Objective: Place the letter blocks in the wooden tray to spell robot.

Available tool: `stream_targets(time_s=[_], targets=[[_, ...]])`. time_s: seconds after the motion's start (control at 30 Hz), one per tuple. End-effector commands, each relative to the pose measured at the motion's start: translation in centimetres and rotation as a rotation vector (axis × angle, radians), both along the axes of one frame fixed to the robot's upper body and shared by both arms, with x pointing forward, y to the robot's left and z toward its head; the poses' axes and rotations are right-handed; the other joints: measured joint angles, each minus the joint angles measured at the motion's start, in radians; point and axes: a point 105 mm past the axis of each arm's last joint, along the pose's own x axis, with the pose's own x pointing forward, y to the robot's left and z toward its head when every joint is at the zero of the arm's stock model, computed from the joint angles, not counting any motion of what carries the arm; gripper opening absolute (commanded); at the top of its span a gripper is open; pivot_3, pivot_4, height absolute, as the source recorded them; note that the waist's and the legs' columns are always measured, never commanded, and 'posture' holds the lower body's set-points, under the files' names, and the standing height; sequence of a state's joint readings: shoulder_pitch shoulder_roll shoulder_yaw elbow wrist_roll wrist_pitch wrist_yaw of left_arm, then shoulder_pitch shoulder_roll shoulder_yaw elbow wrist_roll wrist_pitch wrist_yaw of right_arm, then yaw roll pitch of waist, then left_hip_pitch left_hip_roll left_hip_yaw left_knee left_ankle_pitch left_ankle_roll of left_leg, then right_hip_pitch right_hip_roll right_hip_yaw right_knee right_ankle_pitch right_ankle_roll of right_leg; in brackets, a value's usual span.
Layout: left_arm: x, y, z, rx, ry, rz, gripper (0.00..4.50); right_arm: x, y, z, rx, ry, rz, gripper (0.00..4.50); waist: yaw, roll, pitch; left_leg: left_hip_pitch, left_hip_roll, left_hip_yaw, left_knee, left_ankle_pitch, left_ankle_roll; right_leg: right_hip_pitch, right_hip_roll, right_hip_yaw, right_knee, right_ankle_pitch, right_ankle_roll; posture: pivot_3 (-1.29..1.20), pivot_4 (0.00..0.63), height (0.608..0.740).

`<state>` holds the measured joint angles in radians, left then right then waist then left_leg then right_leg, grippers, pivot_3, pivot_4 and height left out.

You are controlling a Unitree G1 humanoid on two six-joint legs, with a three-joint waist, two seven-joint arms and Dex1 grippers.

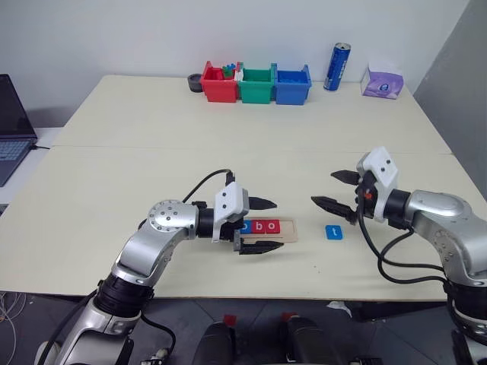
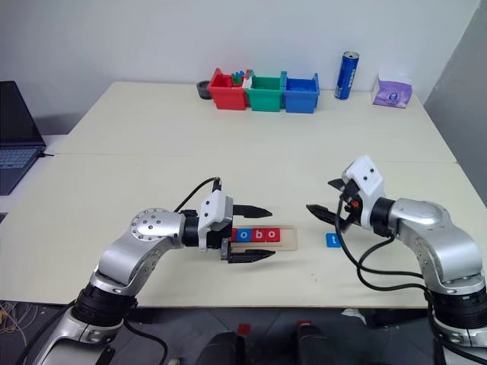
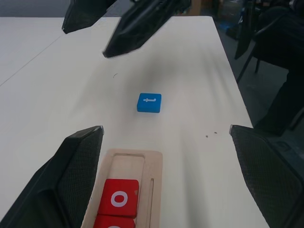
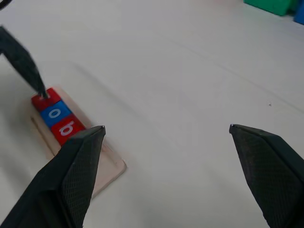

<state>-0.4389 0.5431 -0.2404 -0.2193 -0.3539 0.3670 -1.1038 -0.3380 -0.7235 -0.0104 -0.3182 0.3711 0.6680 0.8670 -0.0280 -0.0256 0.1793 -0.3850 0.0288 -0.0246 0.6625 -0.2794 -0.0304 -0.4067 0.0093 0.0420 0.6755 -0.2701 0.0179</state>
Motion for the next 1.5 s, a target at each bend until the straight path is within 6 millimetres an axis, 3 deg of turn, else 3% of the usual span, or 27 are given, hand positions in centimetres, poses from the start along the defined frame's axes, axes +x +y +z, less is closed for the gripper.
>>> stream_targets(time_s=[0.03,0.2,0.5,1.03,1.13,1.37,1.5], targets=[[0.0,-0.3,1.2,-0.024,-0.041,-0.025,4.5,-1.1,0.1,-1.8,-0.055,-0.011,0.188,4.45,-0.001,0.0,0.0,0.0,0.0,0.0,0.0,0.0,0.0,0.0,0.0,0.0,0.0,0.0,0.0,0.0,0.15,0.74],[0.1,0.0,1.1,-0.002,-0.058,-0.036,4.5,-0.7,-1.6,-5.1,-0.172,0.006,0.286,4.45,-0.004,0.0,0.0,0.002,-0.001,0.002,0.0,0.0,0.0,0.0,-0.001,0.0,0.003,0.001,-0.002,0.0,0.15,0.74],[0.2,0.2,1.3,0.001,-0.066,-0.035,4.5,0.5,-2.5,-6.3,-0.207,0.009,0.321,4.45,-0.002,0.0,0.001,0.002,0.0,0.001,0.001,0.0,0.0,0.0,0.0,0.0,0.004,0.002,-0.003,0.0,0.15,0.74],[0.0,-0.1,1.4,0.01,-0.063,-0.079,4.5,0.4,-4.5,-8.1,-0.257,0.051,0.309,4.45,-0.001,0.0,0.001,0.003,-0.001,0.001,0.002,0.0,0.0,0.001,-0.001,0.001,0.005,0.002,-0.004,0.0,0.15,0.74],[0.1,-0.2,1.5,0.011,-0.063,-0.084,4.5,0.4,-4.5,-8.2,-0.249,0.059,0.308,3.88,0.0,0.0,0.001,0.003,-0.001,0.0,0.003,0.0,0.0,0.002,-0.002,0.001,0.005,0.002,-0.004,0.0,0.15,0.74],[0.0,-0.2,1.5,0.011,-0.062,-0.087,4.5,0.4,-4.6,-8.1,-0.235,0.08,0.298,1.48,-0.001,0.0,0.0,0.004,-0.001,0.001,0.003,0.0,0.0,0.002,-0.002,0.001,0.005,0.002,-0.003,0.0,0.15,0.74],[0.1,0.0,1.5,0.01,-0.064,-0.08,4.5,0.7,-4.0,-7.1,-0.207,0.071,0.297,1.46,0.0,0.0,0.001,0.004,-0.001,0.001,0.004,0.0,0.0,0.002,-0.002,0.001,0.005,0.002,-0.003,0.0,0.15,0.74]])
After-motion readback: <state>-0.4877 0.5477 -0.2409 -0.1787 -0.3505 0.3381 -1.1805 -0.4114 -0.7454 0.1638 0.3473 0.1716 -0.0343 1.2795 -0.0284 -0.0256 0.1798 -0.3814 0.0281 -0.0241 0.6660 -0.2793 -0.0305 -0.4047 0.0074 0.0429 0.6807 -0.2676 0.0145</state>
